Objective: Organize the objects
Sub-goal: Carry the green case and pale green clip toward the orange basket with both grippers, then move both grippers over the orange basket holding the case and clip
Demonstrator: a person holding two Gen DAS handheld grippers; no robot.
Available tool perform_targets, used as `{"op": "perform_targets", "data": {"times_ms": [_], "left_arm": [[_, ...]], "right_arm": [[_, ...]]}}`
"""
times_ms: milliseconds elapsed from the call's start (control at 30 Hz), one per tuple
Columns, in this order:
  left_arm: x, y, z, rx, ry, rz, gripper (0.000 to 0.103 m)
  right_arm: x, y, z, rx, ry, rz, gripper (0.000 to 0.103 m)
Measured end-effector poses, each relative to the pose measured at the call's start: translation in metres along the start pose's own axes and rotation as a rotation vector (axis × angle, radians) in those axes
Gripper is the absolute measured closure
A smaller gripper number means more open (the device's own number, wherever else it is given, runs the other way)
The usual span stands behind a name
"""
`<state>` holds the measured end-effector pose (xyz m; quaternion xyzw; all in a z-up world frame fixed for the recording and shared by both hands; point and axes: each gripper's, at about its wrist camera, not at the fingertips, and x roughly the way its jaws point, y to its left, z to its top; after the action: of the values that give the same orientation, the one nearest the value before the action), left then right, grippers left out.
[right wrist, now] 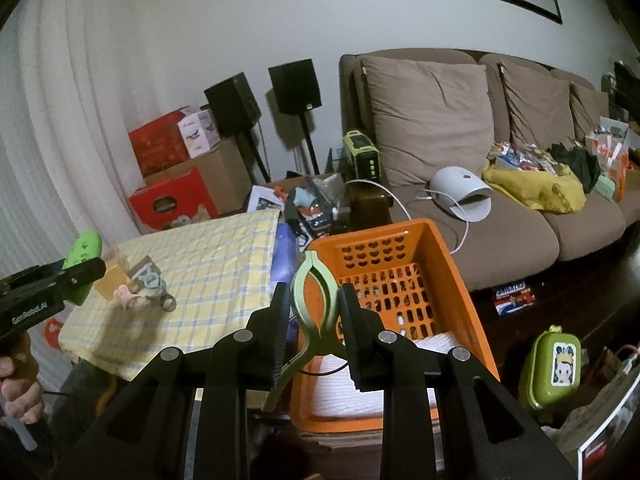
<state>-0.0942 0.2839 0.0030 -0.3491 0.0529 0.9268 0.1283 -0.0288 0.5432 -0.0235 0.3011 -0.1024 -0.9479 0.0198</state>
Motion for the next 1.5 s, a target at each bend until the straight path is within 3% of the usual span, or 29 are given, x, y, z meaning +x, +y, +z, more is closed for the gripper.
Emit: {"op": "perform_targets", "data": {"times_ms": [533,1500], "left_arm": [[0.015,-0.022,0.000,0.019,0.018,-0.024,0.063],[0.023,-0.038,0.004,0.015,-0.010,-0.052,0.063]], "right_arm": [[-0.004,-0.027,0.002,0.057,0.000,-0.029,0.079],[0.001,-0.029,-0.001,0.029,0.014,-0.094,0.079]]}}
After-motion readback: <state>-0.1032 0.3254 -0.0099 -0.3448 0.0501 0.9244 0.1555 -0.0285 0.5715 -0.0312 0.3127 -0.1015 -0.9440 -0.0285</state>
